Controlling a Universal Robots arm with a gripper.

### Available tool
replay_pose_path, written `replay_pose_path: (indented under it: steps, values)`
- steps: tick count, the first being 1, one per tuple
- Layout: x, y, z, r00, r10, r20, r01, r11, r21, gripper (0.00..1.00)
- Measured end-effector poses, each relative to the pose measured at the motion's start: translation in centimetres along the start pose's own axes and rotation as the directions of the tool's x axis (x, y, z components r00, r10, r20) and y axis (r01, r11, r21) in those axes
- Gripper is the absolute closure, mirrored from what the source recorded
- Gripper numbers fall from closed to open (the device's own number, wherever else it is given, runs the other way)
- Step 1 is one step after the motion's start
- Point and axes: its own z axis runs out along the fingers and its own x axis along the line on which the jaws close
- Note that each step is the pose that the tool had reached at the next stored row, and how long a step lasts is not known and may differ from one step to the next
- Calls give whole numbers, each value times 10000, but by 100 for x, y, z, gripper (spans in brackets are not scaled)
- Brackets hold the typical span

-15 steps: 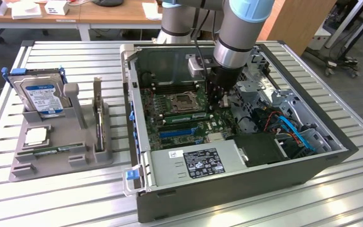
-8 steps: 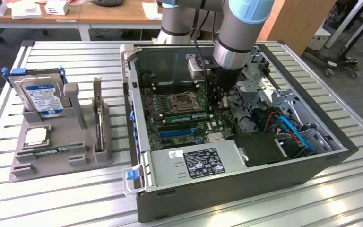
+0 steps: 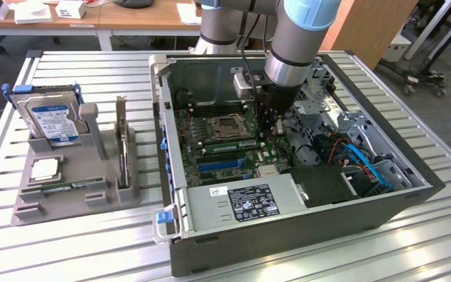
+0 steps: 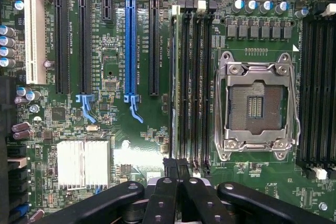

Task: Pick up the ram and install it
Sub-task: 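Press down the ram until it locks into place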

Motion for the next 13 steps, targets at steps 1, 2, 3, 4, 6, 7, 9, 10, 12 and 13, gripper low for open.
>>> replay_pose_path:
  steps: [1,2,3,4,6,7,9,10,12,13]
  values:
    - [0,0,0,10000,0,0,0,10000,-1,91]
    - [0,0,0,10000,0,0,0,10000,-2,91]
    - [0,0,0,10000,0,0,0,10000,-1,91]
    - [0,0,1,10000,0,2,0,10000,-1,91]
    - [-1,0,5,10000,0,4,0,10000,1,91]
    - [-1,0,10,10000,0,5,0,10000,2,91]
    - [0,0,16,10000,0,1,0,10000,-1,91]
    - [1,0,16,10000,0,-1,0,10000,-1,91]
    - [0,0,17,10000,0,0,0,10000,-1,91]
    - [0,0,17,10000,0,1,0,10000,-1,91]
